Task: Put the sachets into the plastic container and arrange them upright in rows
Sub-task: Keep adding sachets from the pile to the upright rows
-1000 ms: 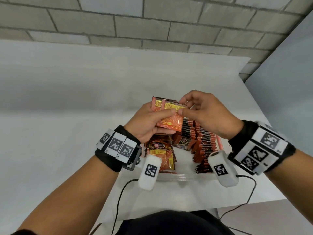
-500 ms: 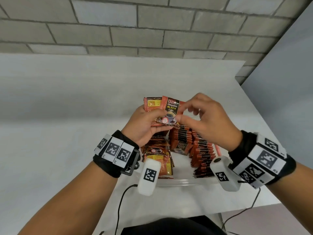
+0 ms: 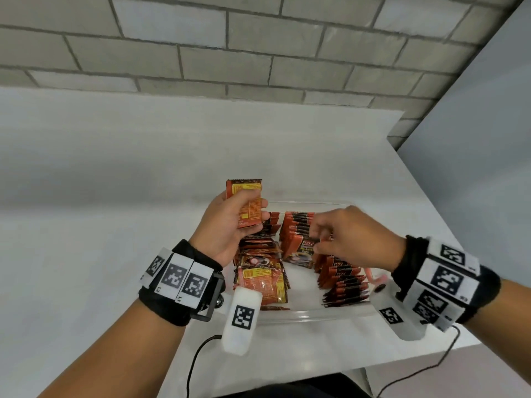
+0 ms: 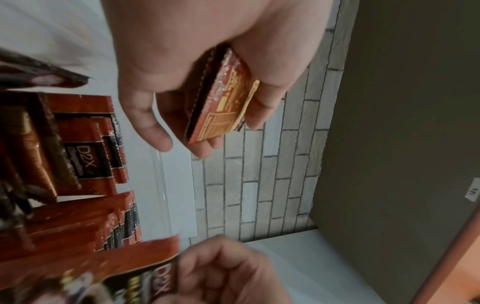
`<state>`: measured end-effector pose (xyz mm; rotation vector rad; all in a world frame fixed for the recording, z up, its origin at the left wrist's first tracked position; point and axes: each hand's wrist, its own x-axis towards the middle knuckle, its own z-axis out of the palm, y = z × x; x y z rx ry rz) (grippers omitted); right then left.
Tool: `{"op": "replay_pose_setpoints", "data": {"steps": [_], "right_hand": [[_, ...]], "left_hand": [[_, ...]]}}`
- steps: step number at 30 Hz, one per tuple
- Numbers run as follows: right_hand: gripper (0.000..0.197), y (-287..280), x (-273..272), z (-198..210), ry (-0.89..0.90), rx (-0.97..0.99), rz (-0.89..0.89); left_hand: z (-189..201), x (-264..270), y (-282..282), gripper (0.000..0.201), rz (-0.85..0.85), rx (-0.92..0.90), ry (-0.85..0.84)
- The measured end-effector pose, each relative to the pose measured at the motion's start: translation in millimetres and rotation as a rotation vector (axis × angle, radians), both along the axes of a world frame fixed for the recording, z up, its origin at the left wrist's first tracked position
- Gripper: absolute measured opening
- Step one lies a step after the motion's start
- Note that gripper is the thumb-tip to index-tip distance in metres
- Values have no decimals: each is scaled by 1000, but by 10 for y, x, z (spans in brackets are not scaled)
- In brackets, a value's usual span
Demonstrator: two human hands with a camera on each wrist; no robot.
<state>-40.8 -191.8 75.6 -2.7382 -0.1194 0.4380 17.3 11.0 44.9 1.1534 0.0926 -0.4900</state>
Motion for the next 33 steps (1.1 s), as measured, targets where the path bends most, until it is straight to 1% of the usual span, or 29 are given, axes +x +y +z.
{"op": "replay_pose_setpoints", "data": {"steps": [4, 8, 10, 12, 16, 18, 20, 22, 25, 33], "right_hand": [[7, 27, 1, -169, 79, -170, 63], [8, 69, 32, -254, 104, -261, 90], [5, 86, 55, -291, 96, -300, 115], [2, 97, 72, -313, 89, -327, 141], [3, 125, 100, -308, 97, -352, 156], [6, 146, 108, -295, 107, -383, 171], [9, 172, 112, -294, 106, -433, 197], [5, 197, 115, -282, 91, -492, 223], [8, 227, 119, -265, 83, -554, 244], [8, 222, 144, -255, 86, -605, 254]], "left_hand": [[-8, -29, 45, 17, -16, -16, 10], [-13, -43, 115, 16, -17, -32, 16], [-18, -43, 152, 15, -8, -36, 18], [-21, -45, 183, 15, -3, -39, 20], [-42, -50, 227, 14, 0, -34, 22], [-47, -52, 235, 16, 1, -35, 26], [-45, -51, 235, 17, 2, -36, 29], [-41, -48, 234, 16, 2, -39, 28], [-37, -42, 230, 16, -3, -36, 22], [-56, -33, 214, 18, -14, -25, 28]]}}
